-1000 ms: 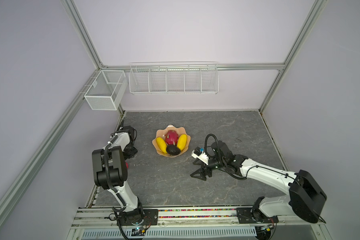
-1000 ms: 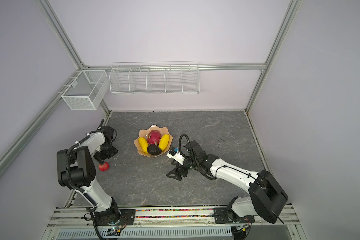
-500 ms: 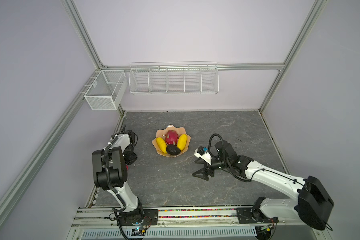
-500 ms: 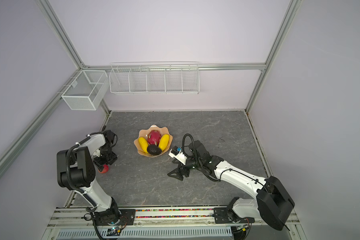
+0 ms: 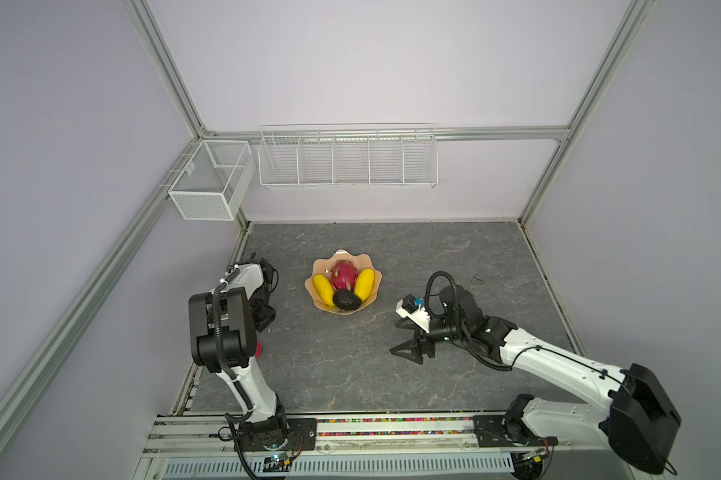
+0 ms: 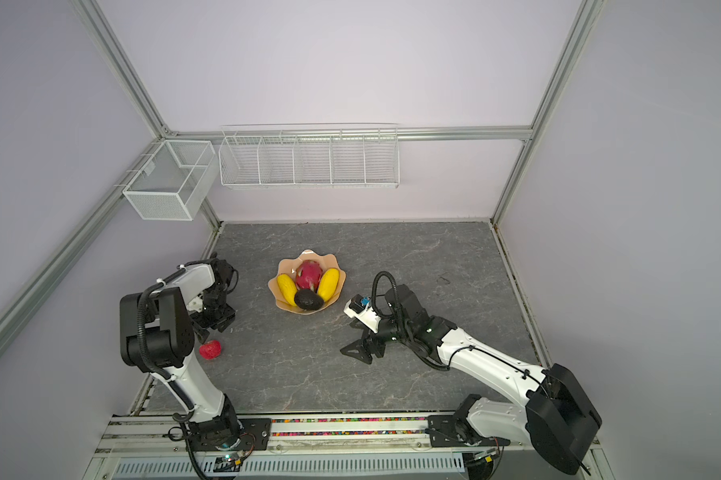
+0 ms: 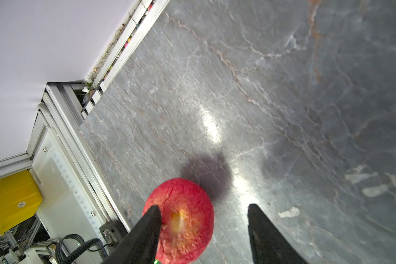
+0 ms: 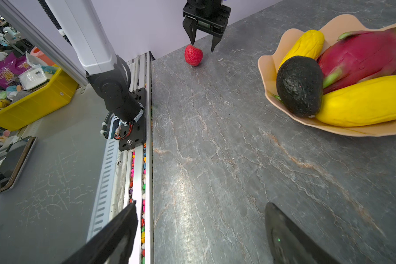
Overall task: Place and organize the fake fruits in the fruit bowl
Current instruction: 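Lower the left gripper over the red fruit near the robot, then close the left gripper on the red fruit and lift it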
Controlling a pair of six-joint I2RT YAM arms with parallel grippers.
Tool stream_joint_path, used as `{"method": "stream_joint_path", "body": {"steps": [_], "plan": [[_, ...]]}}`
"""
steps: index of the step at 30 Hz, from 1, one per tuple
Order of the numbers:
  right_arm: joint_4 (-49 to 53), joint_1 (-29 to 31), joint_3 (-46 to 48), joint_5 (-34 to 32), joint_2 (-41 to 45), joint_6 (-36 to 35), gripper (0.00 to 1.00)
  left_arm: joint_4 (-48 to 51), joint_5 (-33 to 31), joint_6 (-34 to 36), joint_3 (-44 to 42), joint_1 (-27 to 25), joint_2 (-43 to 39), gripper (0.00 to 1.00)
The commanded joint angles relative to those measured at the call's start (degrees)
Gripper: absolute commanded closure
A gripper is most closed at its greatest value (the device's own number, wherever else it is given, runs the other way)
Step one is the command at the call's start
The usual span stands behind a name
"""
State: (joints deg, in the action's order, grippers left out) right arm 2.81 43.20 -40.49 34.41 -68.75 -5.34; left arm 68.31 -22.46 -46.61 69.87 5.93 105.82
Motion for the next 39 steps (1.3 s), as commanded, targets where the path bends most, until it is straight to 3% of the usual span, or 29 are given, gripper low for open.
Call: {"method": "stream_joint_path", "body": {"steps": [1, 5, 11, 19, 23, 27, 31, 35, 36, 37, 39], "plan": [[0.1, -0.4, 0.9, -0.2, 0.9, -0.6, 0.12, 2.7, 0.6, 0.0, -1.9, -1.0, -0.4, 0.38], [0.4, -0.3, 0.6, 0.0, 0.9, -0.5, 0.12, 4.6, 0.9, -1.0, -4.6, -2.1, -2.1, 0.38], [0.2, -0.3, 0.9, 0.0, 1.6, -0.4, 0.12, 3.4, 3.1, -1.0, -5.8, -2.8, -1.7, 0.50], [0.7, -0.4, 0.9, -0.1, 2.6, -0.4, 0.12, 2.8, 6.2, -1.8, -10.0, -8.2, -4.0, 0.54], [0.8, -0.4, 0.9, -0.2, 3.1, -0.4, 0.12, -0.7, 8.8, -3.8, -14.0, -12.0, -4.8, 0.66], [0.4, -0.4, 1.1, -0.1, 2.9, -0.1, 0.12, -4.3, 12.0, -5.3, -15.5, -13.6, -6.0, 0.68], [0.9, -0.4, 0.9, -0.2, 2.8, -0.3, 0.12, -2.9, 10.9, -5.3, -13.2, -14.1, -10.6, 0.51], [0.7, -0.5, 0.9, -0.4, 3.0, -0.2, 0.12, -0.1, 10.1, -6.1, -15.3, -17.3, -20.9, 0.40], [0.7, -0.5, 0.9, -0.3, 2.8, -0.1, 0.12, -0.7, 11.2, -6.6, -16.9, -19.2, -24.9, 0.13], [0.5, -0.4, 0.9, 0.0, 2.6, 0.0, 0.12, -1.5, 12.8, -6.6, -18.2, -20.6, -27.9, 0.01], [0.6, -0.4, 0.7, 0.3, 2.1, 0.1, 0.12, -4.7, 18.1, -7.0, -23.2, -23.7, -33.7, 0.01]]}}
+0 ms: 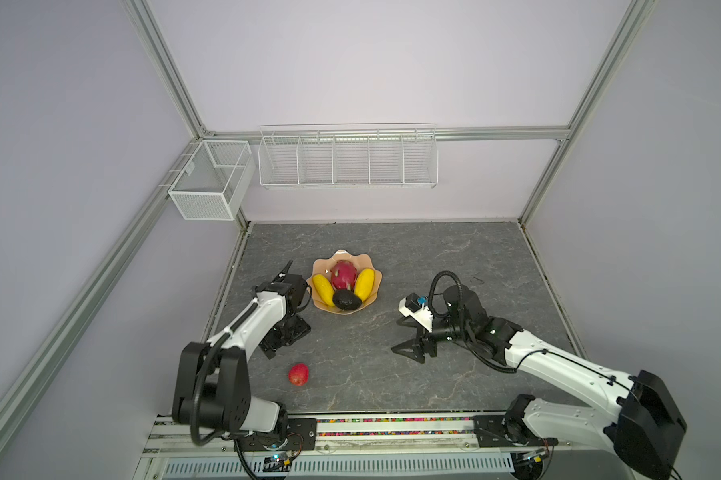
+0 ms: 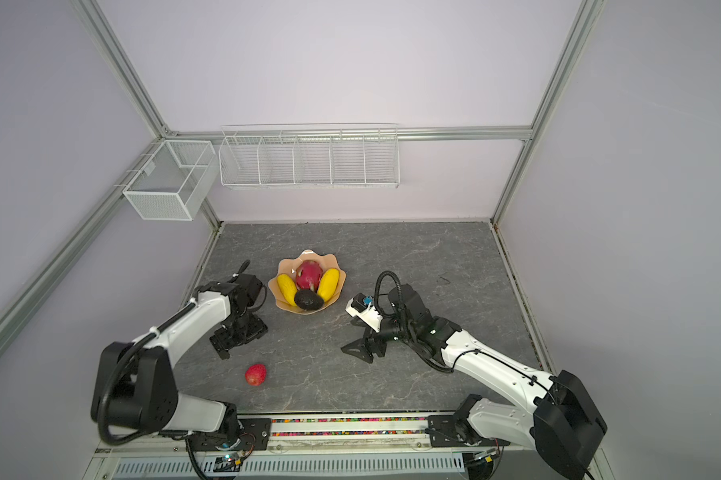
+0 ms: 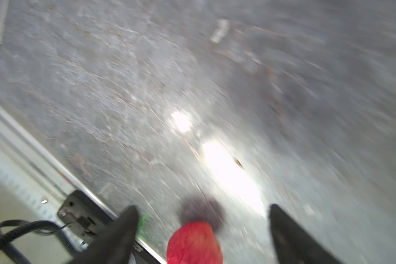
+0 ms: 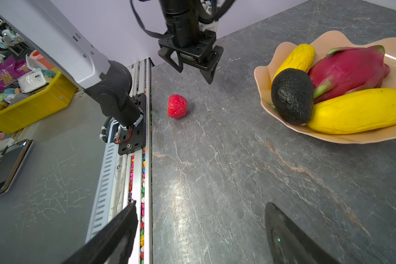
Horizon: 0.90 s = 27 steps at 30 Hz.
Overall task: Place and organize the fake fruits in the fruit bowl
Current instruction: 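Close the left gripper on the red fruit and lift it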
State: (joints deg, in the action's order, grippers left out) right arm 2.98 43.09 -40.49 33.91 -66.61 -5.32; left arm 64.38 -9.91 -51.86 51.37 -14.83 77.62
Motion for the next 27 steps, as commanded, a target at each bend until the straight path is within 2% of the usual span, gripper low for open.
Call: {"method": "stream_joint_path", "body": {"steps": [1, 2, 5, 8, 11, 13, 15, 16, 22, 27], "plan": [[0.5, -0.4, 0.5, 0.8, -0.2, 0.0, 0.12, -1.6, 7.8, -3.3, -6.8, -4.2, -6.8, 0.01], [0.6, -0.3, 0.5, 0.8, -0.3, 0.0, 0.12, -1.7, 8.8, -5.0, -8.5, -6.4, -7.6, 0.01], [0.6, -0.3, 0.6, 0.6, -0.1, 0.0, 0.12, 0.4, 5.3, -7.6, -9.5, -11.6, -7.8, 0.01], [0.1, -0.3, 0.7, 0.9, -0.5, 0.1, 0.12, -5.1, 4.7, -5.3, -9.2, -12.6, -7.5, 0.01], [0.5, -0.3, 0.4, 0.8, -1.1, 0.0, 0.12, -7.4, 1.5, -3.9, -8.1, -12.9, -3.8, 0.01], [0.6, -0.3, 0.4, 0.3, -1.2, -0.2, 0.12, -8.4, 1.9, -3.9, -8.1, -12.9, -0.7, 0.08], [0.5, -0.4, 0.5, 0.0, -1.5, -0.3, 0.12, -11.8, 5.9, -4.5, -9.7, -13.0, 1.3, 0.25], [0.5, -0.4, 0.4, 0.0, -1.7, -0.3, 0.12, -12.6, 6.8, -4.9, -10.3, -13.4, 1.7, 0.26], [1.1, -0.4, -0.4, 0.1, -3.2, -0.7, 0.12, -9.3, 6.8, -7.4, -11.6, -18.3, 0.9, 0.18], [0.9, -0.4, -0.7, 0.2, -4.7, -0.7, 0.12, -14.7, 10.6, -9.8, -15.0, -23.5, -1.5, 0.22]]}}
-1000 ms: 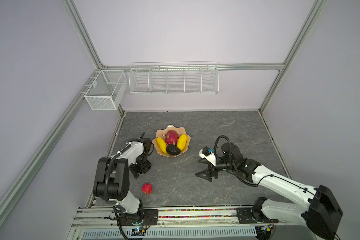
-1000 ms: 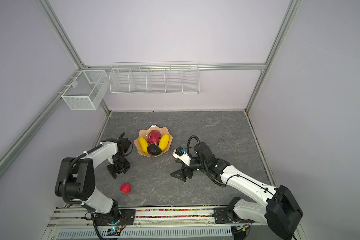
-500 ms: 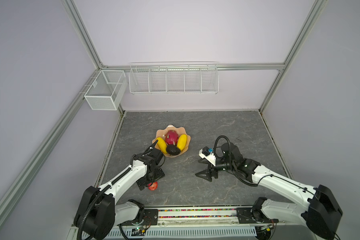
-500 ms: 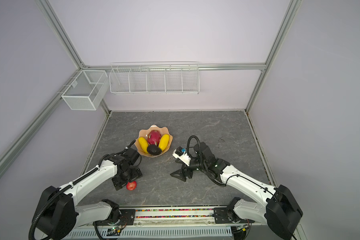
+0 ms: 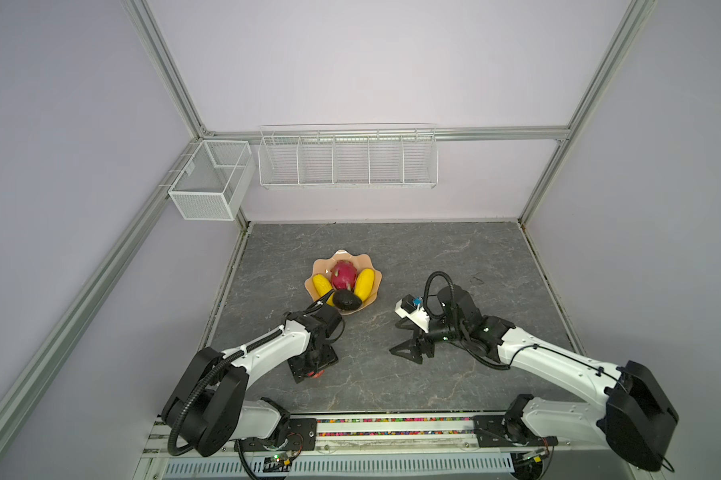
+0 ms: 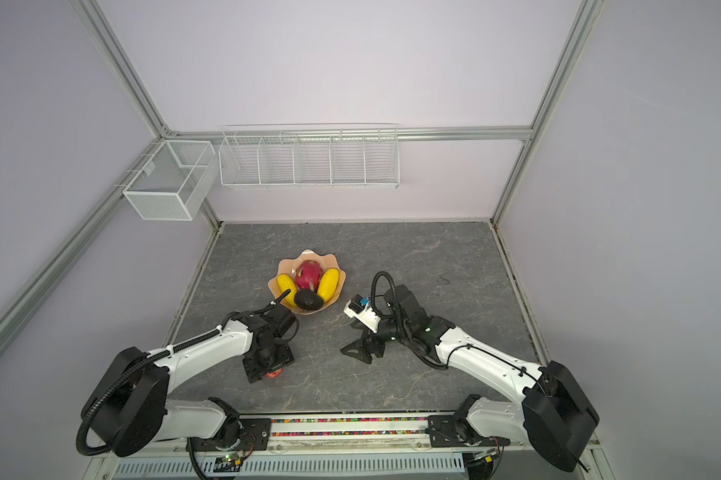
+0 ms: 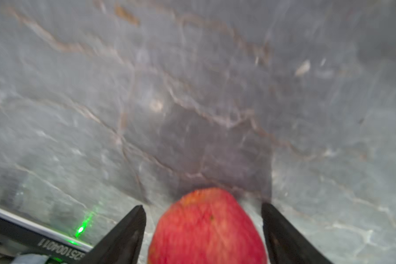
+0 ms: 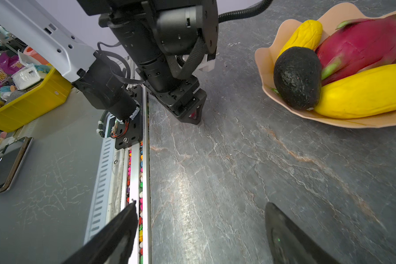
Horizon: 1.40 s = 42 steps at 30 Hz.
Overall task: Place and organize the fake fruits in the fruit bowl
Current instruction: 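Close the left gripper on the red fruit and lift it, then carry the red fruit into the bowl beside the dragon fruit and release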
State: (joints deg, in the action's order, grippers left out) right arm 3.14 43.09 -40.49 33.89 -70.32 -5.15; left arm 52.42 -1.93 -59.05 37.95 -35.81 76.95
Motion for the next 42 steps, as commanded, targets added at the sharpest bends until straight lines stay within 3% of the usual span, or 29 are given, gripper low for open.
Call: {"method": "stream_joint_path", "body": {"steps": [1, 6, 9, 11, 13, 16, 20, 23, 28, 38, 42], "plan": [[0.7, -0.4, -0.7, 0.4, -1.2, -0.8, 0.12, -4.1, 3.4, -4.2, -1.7, -3.0, -0.3, 0.24], [0.9, -0.4, -0.8, 0.0, -1.3, -0.8, 0.12, -8.9, 3.2, -3.6, 0.9, -3.6, 4.5, 0.48], [0.1, -0.9, -0.1, -0.8, -0.5, -0.3, 0.12, -7.5, 1.1, -3.5, 4.6, -3.7, 2.8, 0.64], [-2.3, -2.4, 0.8, -0.3, -0.1, 1.7, 0.12, -4.7, -2.0, -3.9, 8.6, -3.4, 0.7, 0.67], [-4.8, -4.9, 1.3, 1.6, 0.2, 4.6, 0.12, -0.1, -5.8, -1.9, 14.8, -2.8, -0.3, 0.67], [-4.5, -7.0, -0.6, 1.2, -0.1, 7.9, 0.12, 3.3, -6.3, 2.8, 22.9, -0.7, -0.5, 0.67], [-2.4, -8.2, -4.3, -3.0, -0.9, 11.5, 0.12, -1.1, -8.6, 9.1, 30.4, 2.9, 1.0, 0.68], [-2.3, -9.2, -6.0, -4.8, -1.9, 13.9, 0.12, -2.8, -7.0, 12.9, 37.0, 8.6, 7.8, 0.70], [1.0, -9.6, -8.0, -6.7, -2.0, 13.3, 0.12, -1.0, -12.7, 19.2, 50.3, 12.9, 21.4, 0.70], [7.1, -10.1, -8.4, -10.0, 1.9, 11.4, 0.12, -8.5, -8.0, 21.3, 55.5, 17.5, 36.2, 0.70], [8.7, -10.6, -8.9, -10.5, 2.6, 10.9, 0.12, -8.5, -7.5, 21.7, 58.5, 17.5, 39.0, 0.65]]}}
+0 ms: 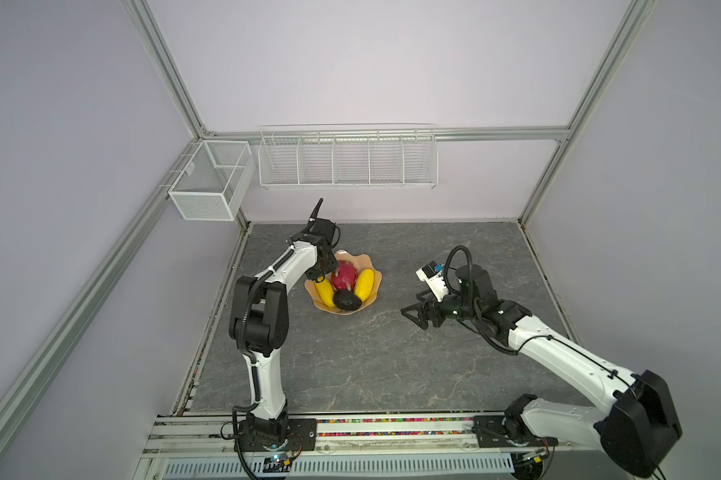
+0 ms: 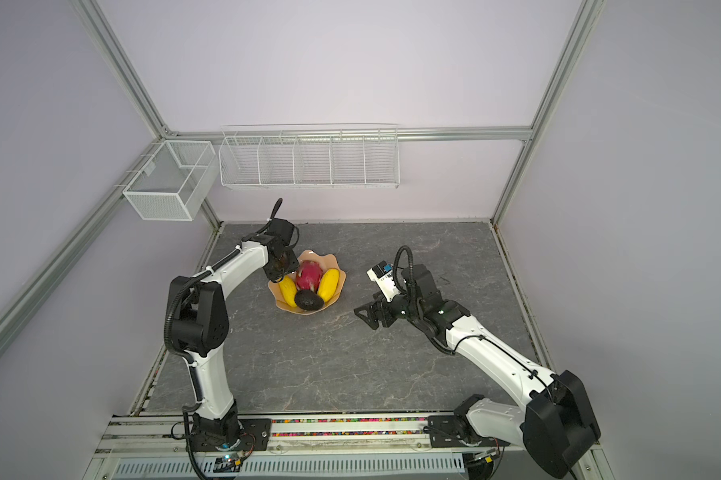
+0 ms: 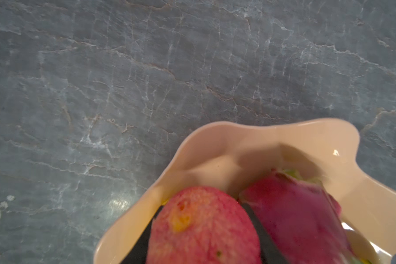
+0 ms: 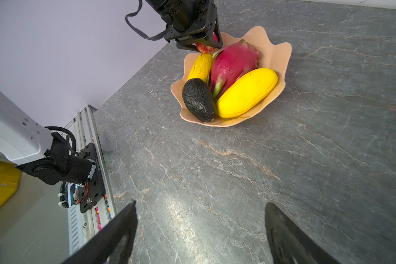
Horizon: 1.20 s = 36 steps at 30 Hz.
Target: Place and organize the fake fruits in the fruit bowl
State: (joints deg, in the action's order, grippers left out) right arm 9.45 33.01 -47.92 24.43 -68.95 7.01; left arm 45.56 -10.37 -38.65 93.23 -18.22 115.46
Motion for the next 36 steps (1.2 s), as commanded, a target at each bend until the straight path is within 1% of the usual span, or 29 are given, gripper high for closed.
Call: {"method": "stream_joint_path", "body": {"steps": [1, 4, 9, 12, 13, 15, 16, 17, 18, 20, 22, 23, 24, 25, 26, 27, 28, 29, 30, 31, 32, 33, 34, 35, 36], "plan": [[2.3, -0.5, -1.5, -1.2, 1.5, -1.2, 0.12, -1.8, 1.2, 1.5, 3.5, -0.1, 0.8, 0.62], [2.4, -0.7, -1.5, -1.3, 1.7, -1.1, 0.12, -1.1, 1.2, 1.7, 4.9, -0.1, 1.7, 0.50], [2.7, -2.0, -1.7, -2.8, 1.4, -0.5, 0.12, -1.0, 1.9, 1.8, 4.5, -0.2, 0.2, 0.35], [2.0, -6.0, -1.5, -2.6, 1.7, 2.7, 0.12, -1.6, 2.1, 2.2, 2.6, -0.3, -3.5, 0.31], [1.3, -7.9, -0.9, -2.8, 2.0, 4.0, 0.11, -2.1, 2.1, 2.3, 1.4, -0.2, -5.4, 0.28], [-0.1, -11.2, 0.3, -3.1, 3.0, 5.8, 0.12, -2.9, 2.0, 2.6, -0.7, -0.2, -8.9, 0.18], [-0.3, -12.9, 1.0, -4.9, 3.6, 6.8, 0.12, -3.5, 2.0, 3.2, -1.8, -0.3, -11.0, 0.09], [-0.5, -14.4, 1.9, -7.8, 4.6, 7.7, 0.12, -4.4, 1.7, 3.5, -3.7, -0.3, -13.5, 0.01], [-1.1, -16.1, 3.6, -12.3, 6.0, 8.5, 0.12, -6.1, 0.4, 4.1, -6.9, -0.2, -16.9, 0.01], [-4.5, -19.2, 8.5, -23.3, 9.3, 7.9, 0.12, -10.4, -4.8, 6.4, -15.1, -0.2, -24.7, 0.01], [-13.4, -20.4, 16.4, -38.5, 12.8, 2.8, 0.12, -16.7, -14.8, 10.2, -27.1, -0.2, -33.4, 0.01], [-19.1, -20.4, 20.0, -44.5, 13.8, -1.0, 0.11, -20.7, -20.3, 12.3, -33.2, -0.2, -37.1, 0.01], [-25.7, -20.4, 23.9, -50.1, 14.0, -5.9, 0.12, -26.9, -27.0, 15.4, -41.0, -0.2, -40.7, 0.01], [-31.3, -20.9, 26.7, -53.3, 13.2, -7.8, 0.12, -34.9, -31.7, 19.7, -48.9, 0.0, -43.8, 0.01], [-34.2, -23.1, 27.8, -52.7, 12.0, -7.7, 0.12, -44.5, -34.3, 24.2, -55.5, 0.1, -45.8, 0.00], [-36.8, -25.0, 28.4, -49.8, 9.9, -5.8, 0.11, -45.6, -35.3, 26.3, -58.8, 0.6, -47.8, 0.01], [-40.3, -26.6, 28.9, -46.8, 6.9, -4.8, 0.12, -53.3, -37.4, 27.9, -62.6, 1.0, -48.5, 0.01], [-45.8, -27.5, 29.5, -44.3, 2.6, -5.6, 0.12, -61.9, -38.5, 29.2, -67.1, 1.6, -48.7, 0.01], [-51.5, -27.6, 30.0, -43.4, -1.9, -8.0, 0.12, -69.2, -36.4, 29.4, -70.7, 2.7, -48.1, 0.01], [-55.8, -27.7, 30.0, -43.5, -6.3, -10.1, 0.12, -76.0, -32.7, 30.2, -73.3, 4.7, -46.6, 0.02], [-58.8, -27.9, 30.0, -43.7, -9.3, -9.9, 0.11, -74.0, -32.1, 29.1, -72.4, 5.6, -45.9, 0.02], [-64.1, -29.1, 30.4, -41.7, -14.1, -8.9, 0.11, -72.1, -31.1, 28.7, -70.6, 6.5, -45.0, 0.02], [-67.4, -29.8, 30.8, -39.7, -17.1, -9.0, 0.11, -73.8, -29.8, 29.7, -70.1, 7.3, -43.7, 0.02], [-72.2, -30.3, 30.9, -37.5, -20.8, -9.7, 0.11, -79.1, -27.5, 31.5, -70.7, 8.2, -41.8, 0.02], [-72.0, -30.4, 30.4, -36.1, -20.9, -10.1, 0.11, -84.3, -25.5, 33.6, -71.3, 8.8, -39.9, 0.02]]}}
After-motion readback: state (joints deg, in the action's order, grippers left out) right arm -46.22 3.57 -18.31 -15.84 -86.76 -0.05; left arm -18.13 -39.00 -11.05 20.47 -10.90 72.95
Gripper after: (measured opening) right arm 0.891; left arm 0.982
